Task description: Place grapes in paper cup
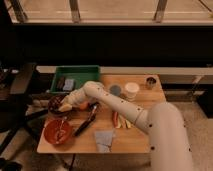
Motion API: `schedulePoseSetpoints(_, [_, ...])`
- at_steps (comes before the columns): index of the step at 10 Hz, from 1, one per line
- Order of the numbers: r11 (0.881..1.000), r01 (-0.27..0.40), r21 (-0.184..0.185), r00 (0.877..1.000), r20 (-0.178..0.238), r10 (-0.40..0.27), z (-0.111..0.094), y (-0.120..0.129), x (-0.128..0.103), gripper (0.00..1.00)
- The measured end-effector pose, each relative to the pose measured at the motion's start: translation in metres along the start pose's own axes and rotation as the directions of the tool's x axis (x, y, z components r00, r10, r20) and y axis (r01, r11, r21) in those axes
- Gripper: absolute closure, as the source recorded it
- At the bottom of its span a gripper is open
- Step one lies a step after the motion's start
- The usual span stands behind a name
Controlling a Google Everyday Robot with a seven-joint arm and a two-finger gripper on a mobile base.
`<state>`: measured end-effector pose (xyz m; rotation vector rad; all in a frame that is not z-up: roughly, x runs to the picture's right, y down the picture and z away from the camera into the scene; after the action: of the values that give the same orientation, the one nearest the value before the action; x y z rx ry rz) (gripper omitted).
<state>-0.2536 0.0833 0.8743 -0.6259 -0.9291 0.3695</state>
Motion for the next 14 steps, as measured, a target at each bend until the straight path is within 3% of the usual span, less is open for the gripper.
schedulePoseSetpoints(2, [0.997, 0.06, 0.037, 0.996, 0.063, -0.063, -0.025, 0.0, -0.045, 1.0])
schedulePoseSetpoints(3, [0.996, 0.069, 0.048, 0.994, 0.076, -0.073, -0.037, -0.002, -0.061, 1.0])
schedulePoseSetpoints(6, [0.995, 0.062, 0.074, 0.993, 0.097, -0.069, -0.057, -0.002, -0.083, 1.0])
schedulePoseSetpoints(8, [0.994, 0.043, 0.098, 0.993, 0.107, -0.054, -0.064, -0.002, -0.074, 1.0])
schedulePoseSetpoints(12, [0.984, -0.026, 0.178, 0.99, 0.144, 0.0, -0.074, -0.001, -0.015, 1.0])
schedulePoseSetpoints(14, [0.976, -0.049, 0.213, 0.987, 0.158, 0.015, -0.087, 0.002, -0.007, 1.0])
